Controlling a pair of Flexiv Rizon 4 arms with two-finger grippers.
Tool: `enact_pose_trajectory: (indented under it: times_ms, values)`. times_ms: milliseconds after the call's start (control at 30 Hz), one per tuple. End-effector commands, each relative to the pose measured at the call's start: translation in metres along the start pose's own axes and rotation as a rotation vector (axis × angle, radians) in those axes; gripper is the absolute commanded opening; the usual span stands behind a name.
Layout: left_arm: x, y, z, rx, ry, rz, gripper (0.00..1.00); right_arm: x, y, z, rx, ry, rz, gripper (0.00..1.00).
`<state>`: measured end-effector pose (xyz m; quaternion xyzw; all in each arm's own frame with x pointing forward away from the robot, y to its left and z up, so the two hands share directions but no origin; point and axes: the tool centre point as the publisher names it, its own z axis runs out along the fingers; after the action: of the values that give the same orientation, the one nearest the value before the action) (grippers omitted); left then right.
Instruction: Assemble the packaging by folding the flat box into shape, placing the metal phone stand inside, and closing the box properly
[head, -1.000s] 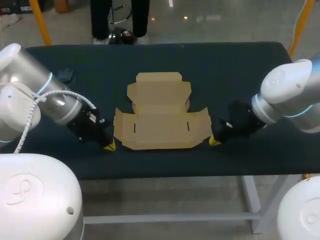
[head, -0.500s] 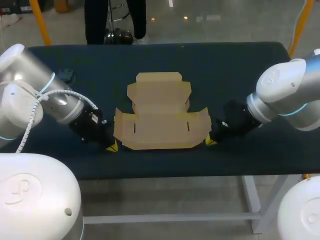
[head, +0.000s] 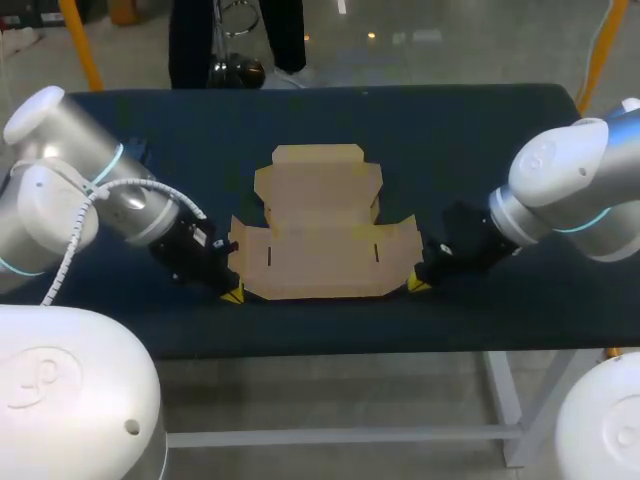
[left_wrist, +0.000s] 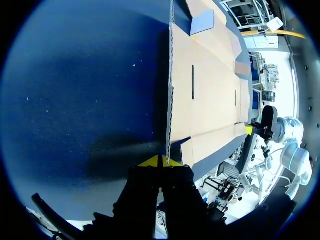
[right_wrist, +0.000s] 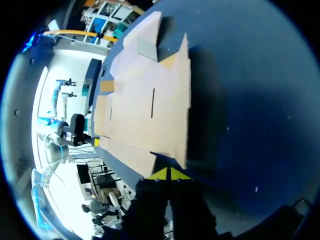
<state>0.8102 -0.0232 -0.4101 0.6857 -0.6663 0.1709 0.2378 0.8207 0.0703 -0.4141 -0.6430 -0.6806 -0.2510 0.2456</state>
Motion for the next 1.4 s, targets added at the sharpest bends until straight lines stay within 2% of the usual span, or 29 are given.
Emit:
enact_pose_trajectory:
  times_ms: [33,1400]
  values:
    - [0.001,0.002,0.0,0.004,-0.001,0.003,0.0,0.001,0.001,-0.001,0.002,-0.001,0.0,0.0]
    - [0.011,0.002,-0.007,0.025,-0.027,0.047,0.0,0.021,0.005,0.014,0.019,-0.054,-0.014,0.0]
